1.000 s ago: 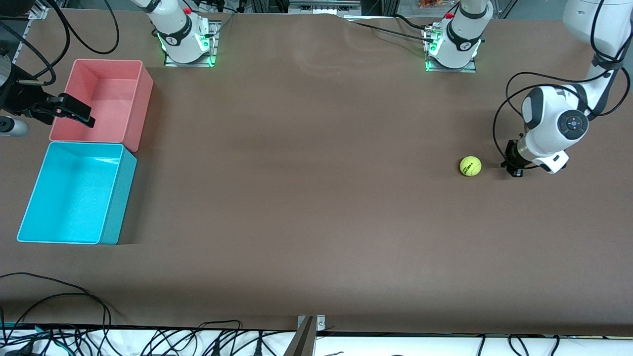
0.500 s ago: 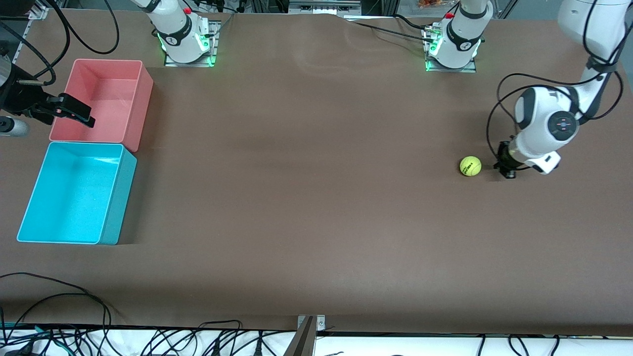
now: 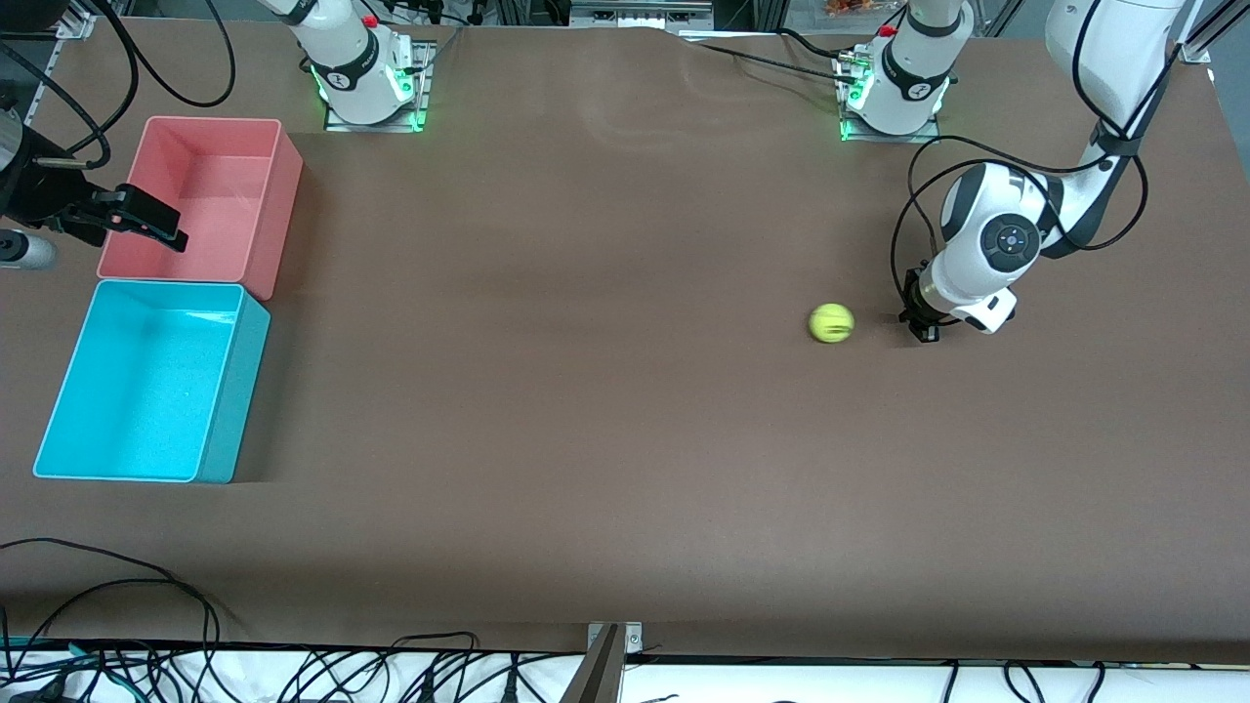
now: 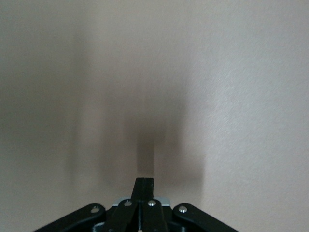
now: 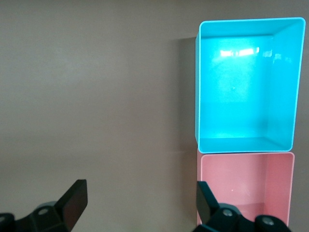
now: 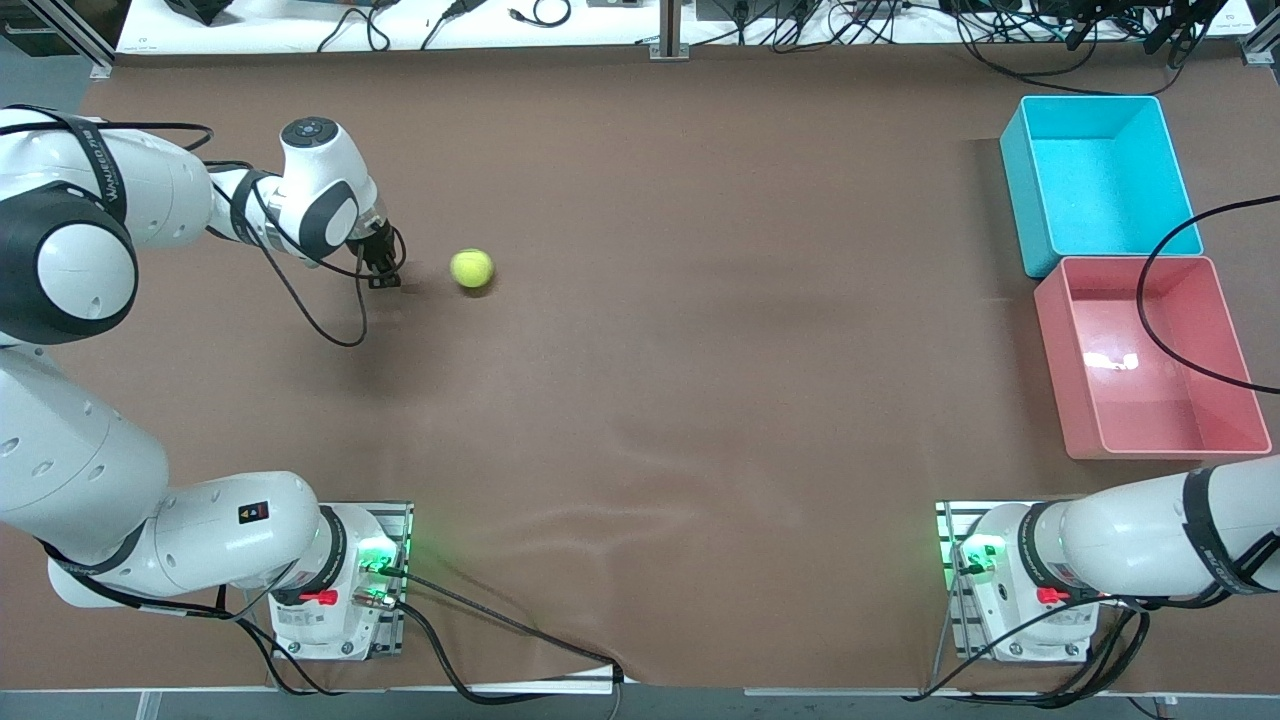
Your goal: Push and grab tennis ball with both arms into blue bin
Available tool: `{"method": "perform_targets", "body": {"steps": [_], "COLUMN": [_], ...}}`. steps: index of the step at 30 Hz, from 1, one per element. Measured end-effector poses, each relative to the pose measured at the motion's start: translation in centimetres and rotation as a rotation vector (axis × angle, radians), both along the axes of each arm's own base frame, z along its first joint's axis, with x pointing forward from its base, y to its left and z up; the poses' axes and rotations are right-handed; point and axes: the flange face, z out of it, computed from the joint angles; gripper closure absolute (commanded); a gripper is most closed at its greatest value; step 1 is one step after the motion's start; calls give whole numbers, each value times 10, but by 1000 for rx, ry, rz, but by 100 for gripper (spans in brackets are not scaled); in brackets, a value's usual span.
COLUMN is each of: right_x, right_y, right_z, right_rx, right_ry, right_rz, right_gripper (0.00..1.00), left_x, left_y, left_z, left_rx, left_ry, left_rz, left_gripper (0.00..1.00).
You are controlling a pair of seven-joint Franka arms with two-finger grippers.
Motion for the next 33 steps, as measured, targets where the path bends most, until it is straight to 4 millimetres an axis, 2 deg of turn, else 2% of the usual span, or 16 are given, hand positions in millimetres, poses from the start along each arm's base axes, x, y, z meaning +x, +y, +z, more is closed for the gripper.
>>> {"method": "perform_targets", "body": {"steps": [6, 11, 24, 33], "right_x": [0, 0, 0, 0], "right_y": [0, 0, 0, 0], "right_z": [0, 0, 0, 0], "right_rx": [0, 0, 0, 0], "right_ry": [0, 0, 1, 2], "right_rz": [0, 0, 0, 0], "right_gripper": [0, 0, 0, 0], "left_x": [6, 22, 81, 110], "left_y": [10, 17, 33, 47], "left_z": [11, 32, 116, 179], "left_rx": [9, 32, 48, 17], "left_ry": [7, 45, 86, 107], "left_rz": [-23, -61, -279, -491], "left_gripper": [100, 100, 100, 90]}}
